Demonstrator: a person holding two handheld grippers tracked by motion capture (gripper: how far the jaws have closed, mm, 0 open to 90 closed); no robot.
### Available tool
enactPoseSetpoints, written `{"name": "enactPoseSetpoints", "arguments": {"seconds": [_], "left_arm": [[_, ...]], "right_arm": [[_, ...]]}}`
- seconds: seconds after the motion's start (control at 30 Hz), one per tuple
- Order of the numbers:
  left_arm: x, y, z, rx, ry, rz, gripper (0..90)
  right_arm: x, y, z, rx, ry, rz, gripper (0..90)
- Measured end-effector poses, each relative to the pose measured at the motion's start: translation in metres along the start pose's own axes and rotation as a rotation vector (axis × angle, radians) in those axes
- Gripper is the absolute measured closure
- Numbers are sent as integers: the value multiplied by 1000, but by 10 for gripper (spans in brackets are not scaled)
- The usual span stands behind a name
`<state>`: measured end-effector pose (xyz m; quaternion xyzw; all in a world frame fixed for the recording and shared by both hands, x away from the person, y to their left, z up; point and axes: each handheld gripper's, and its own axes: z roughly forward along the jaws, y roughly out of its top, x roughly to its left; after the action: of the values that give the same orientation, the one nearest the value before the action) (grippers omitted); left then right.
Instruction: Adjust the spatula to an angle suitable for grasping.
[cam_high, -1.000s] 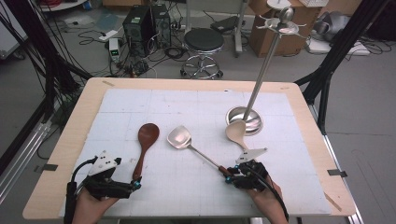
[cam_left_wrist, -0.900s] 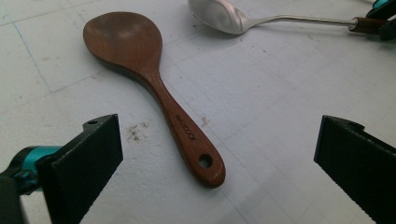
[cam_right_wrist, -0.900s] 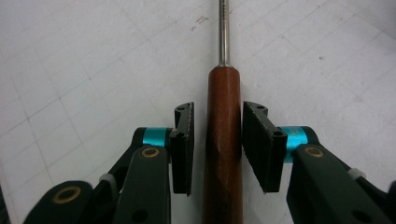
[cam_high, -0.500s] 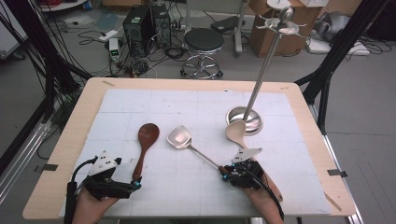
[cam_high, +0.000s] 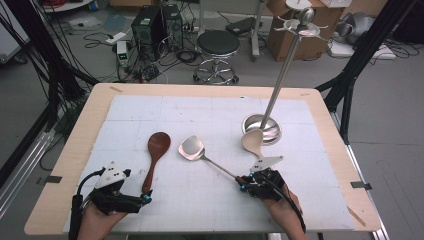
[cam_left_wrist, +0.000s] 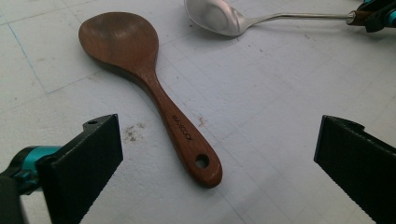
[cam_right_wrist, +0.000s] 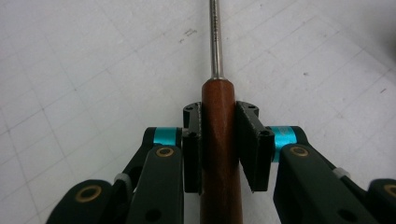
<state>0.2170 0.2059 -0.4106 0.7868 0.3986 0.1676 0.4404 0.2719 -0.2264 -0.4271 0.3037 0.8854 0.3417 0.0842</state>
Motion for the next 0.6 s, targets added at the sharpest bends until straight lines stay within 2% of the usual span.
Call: {"name": "enactPoseSetpoints", "arguments": {"seconds": [0.23, 0.6], "left_arm": [[-2, 1, 1, -8, -12, 5, 17], [-7, 3, 6, 2, -28, 20, 17]], "right_arm": [[-2, 2, -8, -12, 20, -13, 732], [0, 2, -14, 5, 55, -45, 733]]}}
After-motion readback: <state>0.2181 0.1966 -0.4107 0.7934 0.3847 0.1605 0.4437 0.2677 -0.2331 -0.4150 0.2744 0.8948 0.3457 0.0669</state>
